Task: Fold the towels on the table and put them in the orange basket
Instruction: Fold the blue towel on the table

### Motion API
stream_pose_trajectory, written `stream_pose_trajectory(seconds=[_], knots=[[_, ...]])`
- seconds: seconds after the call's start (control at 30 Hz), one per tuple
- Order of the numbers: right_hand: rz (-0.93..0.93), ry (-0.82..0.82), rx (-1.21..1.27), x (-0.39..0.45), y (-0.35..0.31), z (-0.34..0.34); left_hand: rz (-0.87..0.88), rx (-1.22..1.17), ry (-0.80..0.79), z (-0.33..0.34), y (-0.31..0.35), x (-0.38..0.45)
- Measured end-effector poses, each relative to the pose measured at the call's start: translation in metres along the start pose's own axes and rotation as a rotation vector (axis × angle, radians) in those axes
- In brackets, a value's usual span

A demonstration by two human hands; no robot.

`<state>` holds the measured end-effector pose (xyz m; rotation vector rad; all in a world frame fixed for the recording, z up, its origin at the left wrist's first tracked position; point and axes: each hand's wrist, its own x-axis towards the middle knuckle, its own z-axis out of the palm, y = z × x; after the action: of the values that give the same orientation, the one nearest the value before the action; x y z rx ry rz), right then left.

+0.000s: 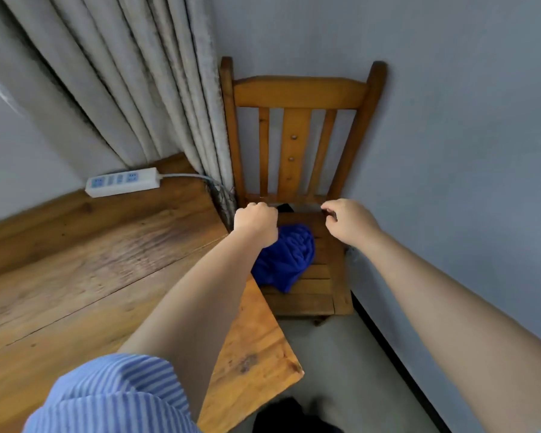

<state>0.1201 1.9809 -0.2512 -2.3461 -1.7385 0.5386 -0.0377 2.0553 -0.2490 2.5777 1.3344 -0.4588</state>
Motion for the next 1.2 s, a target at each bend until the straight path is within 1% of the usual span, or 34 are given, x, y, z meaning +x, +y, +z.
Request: stream_pose_trajectory(seconds=[0.1, 0.2, 0.33, 0.4, 0.47, 0.5, 0.57, 0.6, 0.63, 0.7, 0.73, 0.83, 0.97, 1.1, 1.2], knots=[[0.050, -0.067, 0.012, 0.022, 0.024, 0.047, -0.008, -0.041, -0.115, 0.044, -0.001, 0.029], [0.070, -0.139, -0.002, 0.043, 0.048, 0.100, -0.058, -0.137, -0.222, 0.096, -0.002, 0.058], [0.145, -0.237, -0.018, 0.066, 0.081, 0.169, -0.244, -0.336, -0.354, 0.161, 0.003, 0.097], [0.173, -0.257, -0.011, 0.075, 0.094, 0.195, -0.331, -0.415, -0.375, 0.188, 0.010, 0.116], [0.149, -0.271, -0.027, 0.085, 0.108, 0.222, -0.394, -0.447, -0.383, 0.214, 0.016, 0.134], [0.125, -0.287, -0.042, 0.085, 0.108, 0.225, -0.421, -0.434, -0.385, 0.217, 0.016, 0.135], [0.063, -0.322, -0.070, 0.098, 0.123, 0.259, -0.489, -0.457, -0.410, 0.253, 0.021, 0.151], [0.024, -0.347, -0.078, 0.103, 0.126, 0.269, -0.505, -0.443, -0.402, 0.264, 0.021, 0.155], [-0.005, -0.365, -0.090, 0.105, 0.127, 0.278, -0.483, -0.433, -0.405, 0.274, 0.023, 0.156], [-0.069, -0.337, -0.112, 0.108, 0.131, 0.297, -0.515, -0.475, -0.359, 0.293, 0.025, 0.158], [-0.090, -0.301, -0.109, 0.110, 0.134, 0.304, -0.546, -0.508, -0.304, 0.297, 0.026, 0.160], [-0.079, -0.240, -0.026, 0.116, 0.141, 0.307, -0.539, -0.399, -0.234, 0.293, 0.024, 0.166], [-0.015, -0.234, 0.062, 0.118, 0.144, 0.278, -0.407, -0.314, -0.227, 0.262, 0.023, 0.161], [0.009, -0.175, 0.125, 0.115, 0.125, 0.211, -0.350, -0.447, -0.157, 0.199, 0.017, 0.139], [-0.004, -0.138, 0.128, 0.118, 0.104, 0.152, -0.324, -0.481, -0.091, 0.141, 0.008, 0.123]])
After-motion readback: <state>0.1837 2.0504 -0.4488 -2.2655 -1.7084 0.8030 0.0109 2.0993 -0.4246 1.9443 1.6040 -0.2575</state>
